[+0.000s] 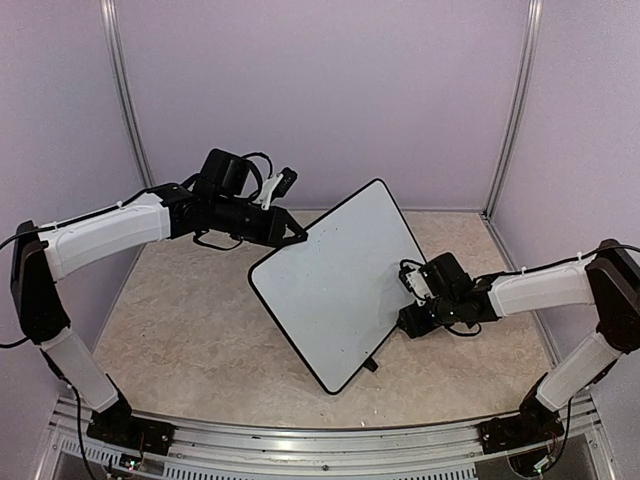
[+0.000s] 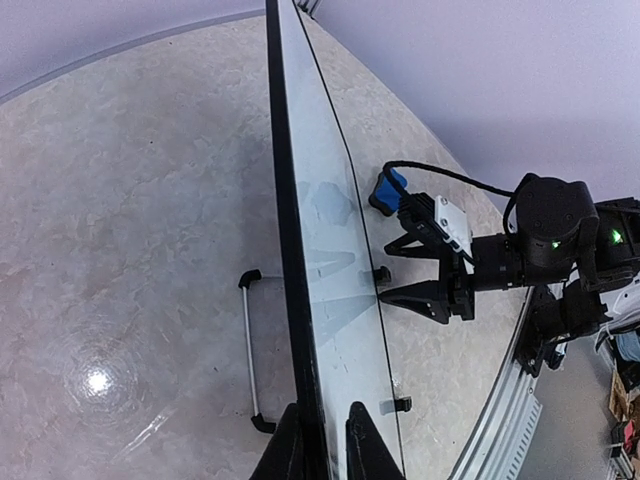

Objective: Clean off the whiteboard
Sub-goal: Move the whiteboard to the center of the board.

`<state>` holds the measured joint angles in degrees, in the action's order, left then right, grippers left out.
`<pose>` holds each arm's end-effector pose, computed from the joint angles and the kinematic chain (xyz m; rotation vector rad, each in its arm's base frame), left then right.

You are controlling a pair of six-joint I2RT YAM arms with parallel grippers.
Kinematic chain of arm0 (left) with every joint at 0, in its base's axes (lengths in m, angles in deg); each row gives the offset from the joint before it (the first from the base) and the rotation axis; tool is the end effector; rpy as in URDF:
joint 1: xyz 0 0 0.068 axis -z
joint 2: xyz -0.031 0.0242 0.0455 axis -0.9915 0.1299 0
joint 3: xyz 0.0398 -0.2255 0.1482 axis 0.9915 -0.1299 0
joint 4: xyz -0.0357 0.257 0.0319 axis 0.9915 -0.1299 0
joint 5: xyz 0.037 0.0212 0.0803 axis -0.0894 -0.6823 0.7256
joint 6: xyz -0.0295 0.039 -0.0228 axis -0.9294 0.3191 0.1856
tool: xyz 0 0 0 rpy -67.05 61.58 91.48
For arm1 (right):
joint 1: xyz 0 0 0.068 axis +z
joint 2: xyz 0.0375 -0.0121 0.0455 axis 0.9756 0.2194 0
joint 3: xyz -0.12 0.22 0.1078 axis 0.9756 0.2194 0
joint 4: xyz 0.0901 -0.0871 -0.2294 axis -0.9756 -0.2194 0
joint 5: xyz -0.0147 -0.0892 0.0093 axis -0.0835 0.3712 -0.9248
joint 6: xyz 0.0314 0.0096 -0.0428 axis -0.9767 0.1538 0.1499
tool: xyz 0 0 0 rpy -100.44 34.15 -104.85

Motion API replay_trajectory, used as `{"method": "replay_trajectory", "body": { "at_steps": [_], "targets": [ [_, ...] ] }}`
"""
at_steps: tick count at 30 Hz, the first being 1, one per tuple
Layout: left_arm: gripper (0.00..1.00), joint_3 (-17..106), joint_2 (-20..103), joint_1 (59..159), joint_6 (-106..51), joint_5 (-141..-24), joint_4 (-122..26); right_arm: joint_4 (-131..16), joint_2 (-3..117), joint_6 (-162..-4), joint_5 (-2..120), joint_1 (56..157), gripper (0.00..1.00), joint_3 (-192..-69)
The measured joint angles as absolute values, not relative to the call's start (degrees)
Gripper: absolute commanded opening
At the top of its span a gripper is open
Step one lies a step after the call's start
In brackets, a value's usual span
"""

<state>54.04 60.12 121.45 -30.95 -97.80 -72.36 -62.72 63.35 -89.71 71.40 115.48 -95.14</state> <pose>0.2862 -0.2493 0.3208 0.7130 2.1803 -0.9607 0.2247 0.1730 0.1496 -0.5028 2.4672 0.2736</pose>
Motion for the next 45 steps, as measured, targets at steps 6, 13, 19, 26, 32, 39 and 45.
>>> {"method": "replay_trajectory", "body": {
  "at_steps": [6, 13, 19, 26, 32, 39, 45],
  "targets": [
    [0.22, 54.0, 60.1, 121.4, -30.9, -97.8, -72.3, -62.6, 63.3, -90.6, 70.5, 115.5, 0.59, -94.4],
    [0.33, 54.0, 60.1, 121.1, -31.0, -97.5, -72.2, -62.5, 63.5, -90.8, 69.8, 115.5, 0.48, -94.1],
    [0.39, 54.0, 60.1, 120.9, -31.1, -97.0, -71.9, -61.8, 64.6, -90.8, 68.8, 115.5, 0.39, -94.1],
    [0.43, 54.0, 60.1, 120.3, -31.3, -96.4, -71.8, -61.2, 65.1, -90.5, 68.2, 115.6, 0.21, -94.1],
    [0.44, 54.0, 60.1, 119.6, -32.0, -95.9, -71.4, -60.8, 65.5, -88.9, 67.7, 116.4, 0.06, -94.1],
    [0.51, 54.0, 59.9, 118.5, -32.8, -92.8, -70.2, -60.4, 66.0, -88.1, 67.7, 117.6, 0.00, -94.2],
    [0.67, 51.6, 56.6, 117.3, -34.6, -88.1, -68.3, -59.9, 68.0, -88.1, 68.1, 118.4, 0.00, -96.1]
  ]
}}
